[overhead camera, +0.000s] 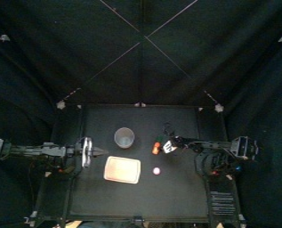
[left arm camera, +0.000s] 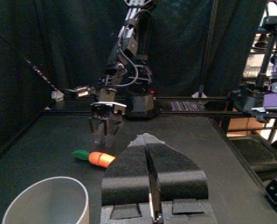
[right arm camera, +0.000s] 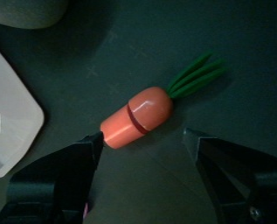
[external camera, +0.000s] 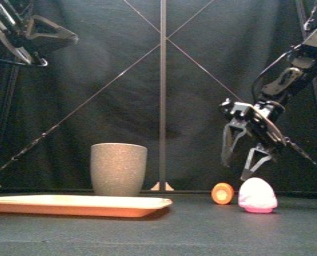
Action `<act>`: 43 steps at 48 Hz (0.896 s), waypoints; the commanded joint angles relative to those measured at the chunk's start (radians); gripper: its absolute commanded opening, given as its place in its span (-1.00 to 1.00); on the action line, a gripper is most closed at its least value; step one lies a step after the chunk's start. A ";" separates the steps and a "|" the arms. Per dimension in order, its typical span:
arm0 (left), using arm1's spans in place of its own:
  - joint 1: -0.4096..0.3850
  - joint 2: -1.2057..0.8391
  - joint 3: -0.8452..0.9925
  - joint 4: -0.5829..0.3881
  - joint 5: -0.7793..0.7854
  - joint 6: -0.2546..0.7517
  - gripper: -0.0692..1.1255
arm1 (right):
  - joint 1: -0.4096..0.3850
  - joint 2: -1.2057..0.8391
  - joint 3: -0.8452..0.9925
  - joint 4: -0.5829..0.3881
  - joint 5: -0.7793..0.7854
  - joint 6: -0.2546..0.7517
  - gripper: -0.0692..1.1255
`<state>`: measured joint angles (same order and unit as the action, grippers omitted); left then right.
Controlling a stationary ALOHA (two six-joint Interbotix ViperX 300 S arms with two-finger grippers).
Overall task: Pick the carrot then place it in the grey bowl
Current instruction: Pick the carrot
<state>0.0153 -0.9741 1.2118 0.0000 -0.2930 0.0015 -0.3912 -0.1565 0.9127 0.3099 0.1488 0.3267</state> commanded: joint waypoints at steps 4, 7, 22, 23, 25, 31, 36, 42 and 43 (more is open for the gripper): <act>0.002 0.002 -0.015 0.000 -0.005 0.000 -0.93 | 0.005 0.055 -0.071 0.000 0.021 0.023 0.85; 0.000 0.002 -0.014 0.000 -0.005 0.000 -0.93 | 0.012 0.084 -0.092 -0.002 0.029 0.035 0.85; 0.000 0.002 -0.012 0.000 -0.005 0.002 -0.93 | 0.048 0.181 -0.149 -0.012 0.069 0.043 0.84; 0.000 0.002 -0.014 0.000 -0.005 0.002 -0.93 | 0.049 0.186 -0.150 -0.015 0.072 0.043 0.84; 0.000 0.000 -0.014 0.000 -0.006 0.002 -0.93 | 0.054 0.195 -0.155 -0.018 0.075 0.043 0.84; 0.000 0.000 -0.012 -0.002 -0.005 0.002 -0.93 | 0.069 0.219 -0.167 -0.031 0.083 0.043 0.81; 0.000 0.000 -0.011 0.000 -0.005 0.000 -0.93 | 0.074 0.235 -0.178 -0.035 0.089 0.044 0.71; 0.000 0.002 -0.011 -0.002 -0.005 0.002 -0.93 | 0.078 0.250 -0.187 -0.035 0.100 0.043 0.43; 0.000 0.000 -0.012 -0.002 -0.005 0.000 -0.93 | 0.078 0.253 -0.190 -0.035 0.101 0.043 0.34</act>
<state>0.0153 -0.9741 1.2164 -0.0015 -0.2930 0.0015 -0.3237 0.0951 0.7332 0.2746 0.2408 0.3666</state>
